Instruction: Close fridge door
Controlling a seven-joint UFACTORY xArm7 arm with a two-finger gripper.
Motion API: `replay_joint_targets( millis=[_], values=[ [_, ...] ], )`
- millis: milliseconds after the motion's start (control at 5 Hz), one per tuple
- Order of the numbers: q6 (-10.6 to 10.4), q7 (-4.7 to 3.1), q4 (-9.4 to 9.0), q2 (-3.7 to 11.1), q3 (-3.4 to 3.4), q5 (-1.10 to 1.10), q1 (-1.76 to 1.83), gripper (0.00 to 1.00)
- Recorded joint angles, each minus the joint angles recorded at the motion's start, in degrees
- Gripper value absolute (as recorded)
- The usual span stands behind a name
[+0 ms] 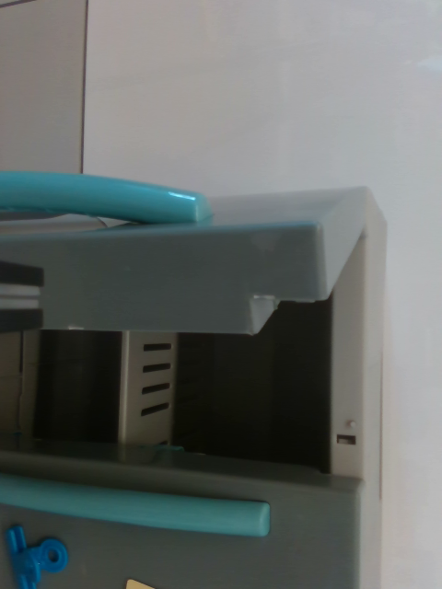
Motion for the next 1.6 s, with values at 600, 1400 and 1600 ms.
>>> replay_joint_targets(
  millis=[600, 1400, 1600],
  values=[
    [0.0, 0.0, -0.3, 0.35, 1.51, 0.0, 0.0, 1.0],
    [0.0, 0.0, -0.3, 2.06, 4.84, 0.0, 0.0, 1.0],
    [0.0, 0.0, -0.3, 2.06, 4.84, 0.0, 0.0, 1.0]
  ],
)
